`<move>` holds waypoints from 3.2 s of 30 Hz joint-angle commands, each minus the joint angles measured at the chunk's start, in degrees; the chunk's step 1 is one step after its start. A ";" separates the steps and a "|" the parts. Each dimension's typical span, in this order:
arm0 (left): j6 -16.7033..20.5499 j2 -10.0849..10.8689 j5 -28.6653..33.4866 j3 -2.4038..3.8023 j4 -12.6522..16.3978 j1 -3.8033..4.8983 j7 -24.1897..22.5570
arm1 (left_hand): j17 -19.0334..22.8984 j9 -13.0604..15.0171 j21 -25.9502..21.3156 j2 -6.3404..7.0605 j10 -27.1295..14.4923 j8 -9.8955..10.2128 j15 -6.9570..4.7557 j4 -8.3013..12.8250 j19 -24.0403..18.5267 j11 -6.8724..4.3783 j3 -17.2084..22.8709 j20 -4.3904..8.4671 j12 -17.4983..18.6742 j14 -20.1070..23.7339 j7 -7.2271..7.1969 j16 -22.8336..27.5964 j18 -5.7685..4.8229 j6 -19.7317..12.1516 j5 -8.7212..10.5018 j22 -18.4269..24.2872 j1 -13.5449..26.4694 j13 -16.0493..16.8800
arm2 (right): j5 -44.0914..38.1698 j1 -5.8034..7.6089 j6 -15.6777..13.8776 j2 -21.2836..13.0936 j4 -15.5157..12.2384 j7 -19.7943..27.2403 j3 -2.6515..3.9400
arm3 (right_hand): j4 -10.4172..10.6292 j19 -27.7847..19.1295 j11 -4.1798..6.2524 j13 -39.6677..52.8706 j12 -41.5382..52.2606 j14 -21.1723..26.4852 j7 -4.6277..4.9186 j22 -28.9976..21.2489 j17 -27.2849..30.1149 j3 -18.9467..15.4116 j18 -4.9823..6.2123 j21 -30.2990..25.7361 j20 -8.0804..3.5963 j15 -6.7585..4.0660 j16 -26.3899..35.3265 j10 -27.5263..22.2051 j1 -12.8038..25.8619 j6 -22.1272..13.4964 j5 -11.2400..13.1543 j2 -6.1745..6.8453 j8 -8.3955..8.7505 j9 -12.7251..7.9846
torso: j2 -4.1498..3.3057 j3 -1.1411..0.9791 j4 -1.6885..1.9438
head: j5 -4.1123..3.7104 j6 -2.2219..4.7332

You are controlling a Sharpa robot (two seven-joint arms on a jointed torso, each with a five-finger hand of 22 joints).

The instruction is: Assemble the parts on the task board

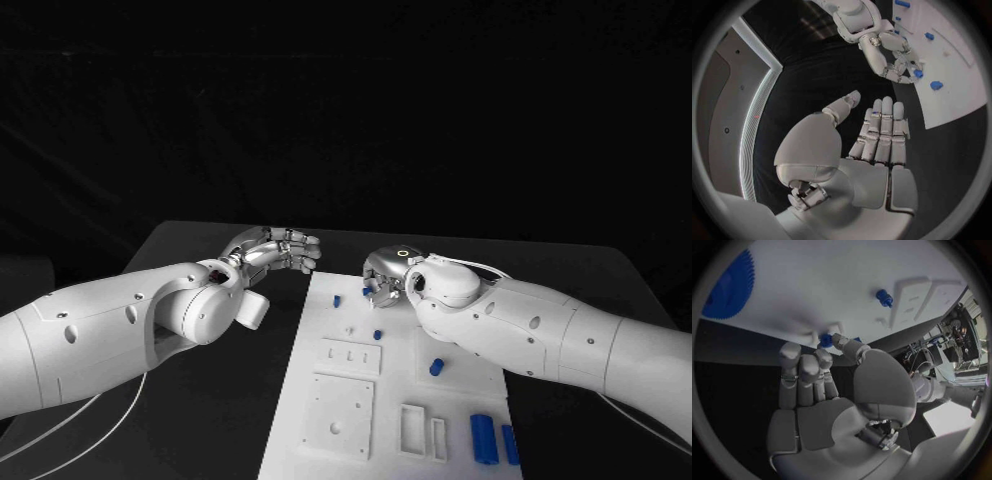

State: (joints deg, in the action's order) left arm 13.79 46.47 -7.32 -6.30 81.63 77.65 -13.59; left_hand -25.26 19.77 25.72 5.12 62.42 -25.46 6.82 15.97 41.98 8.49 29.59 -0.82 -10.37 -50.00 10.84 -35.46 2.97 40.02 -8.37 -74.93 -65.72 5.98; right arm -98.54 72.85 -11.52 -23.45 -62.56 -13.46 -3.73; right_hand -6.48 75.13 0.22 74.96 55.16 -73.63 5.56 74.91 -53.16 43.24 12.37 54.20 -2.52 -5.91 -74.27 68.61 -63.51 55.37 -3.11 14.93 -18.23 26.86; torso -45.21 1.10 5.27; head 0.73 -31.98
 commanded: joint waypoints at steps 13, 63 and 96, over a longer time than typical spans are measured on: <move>-1.02 -0.03 -0.10 0.05 0.04 0.14 0.18 | 0.09 -0.07 0.37 0.13 -0.51 0.35 -0.17 0.03 -0.63 -0.02 0.24 -0.05 0.41 0.46 1.13 -0.34 0.42 -0.49 0.10 -1.13 0.51 0.10 | -1.82 0.01 -2.32 -0.20 -0.23 -1.01 -0.04 | -0.51 -0.31 0.11 0.19 0.57 -0.01 0.48 1.19 -0.34 -0.03 2.63 0.45 -0.33 -0.42 0.29 -0.63 -0.11 1.84 0.31 -0.63 -0.58 0.39 | 0.02 -0.07 -0.09 | -0.02 -0.01; -1.00 0.26 -0.22 0.06 0.37 0.16 0.12 | 0.16 -0.07 0.44 0.15 -0.50 0.36 -0.13 0.07 -0.74 -0.01 0.34 -0.09 0.48 0.54 1.14 -0.40 0.42 -0.53 0.08 -1.14 0.44 0.17 | 3.04 -0.69 -7.58 -1.51 -0.21 2.13 -0.05 | -0.23 0.01 0.43 -0.24 0.85 -0.06 0.17 1.14 -0.72 0.23 2.63 1.03 -0.76 -0.78 0.61 -0.62 0.13 2.40 0.21 -0.45 -0.79 0.64 | -0.01 -0.08 -0.03 | -0.33 -0.04; -1.13 0.43 -0.24 0.05 0.14 0.16 0.21 | 0.20 -0.07 0.49 0.17 -0.51 0.36 -0.11 0.06 -0.77 0.00 0.35 -0.11 0.52 0.57 1.16 -0.45 0.43 -0.55 0.09 -1.14 0.46 0.20 | 2.79 -1.24 -7.91 -3.58 -1.56 1.40 -0.06 | -0.30 -0.10 0.42 -0.37 0.87 -0.07 0.19 1.12 -0.82 0.07 2.63 1.08 -0.82 -0.78 0.75 -0.78 0.30 2.34 0.22 -0.27 -0.71 0.66 | 0.02 -0.05 -0.08 | -0.36 -0.16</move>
State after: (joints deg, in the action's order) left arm 13.58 46.95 -7.42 -6.30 81.71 77.73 -13.06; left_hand -25.14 19.79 25.94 5.12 62.43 -25.46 6.62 15.97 41.56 8.49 29.59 -0.82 -10.15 -49.79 10.64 -35.68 2.54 39.81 -8.37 -74.92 -65.73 6.13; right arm -95.45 71.63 -19.42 -26.94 -64.06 -11.87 -3.80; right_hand -6.80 75.19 0.51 74.66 55.82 -73.71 4.60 74.92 -53.90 43.25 12.36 54.94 -2.90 -6.43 -73.84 68.47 -63.74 56.33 -3.11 14.70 -18.86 27.44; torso -45.19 1.05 5.19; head 0.41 -32.15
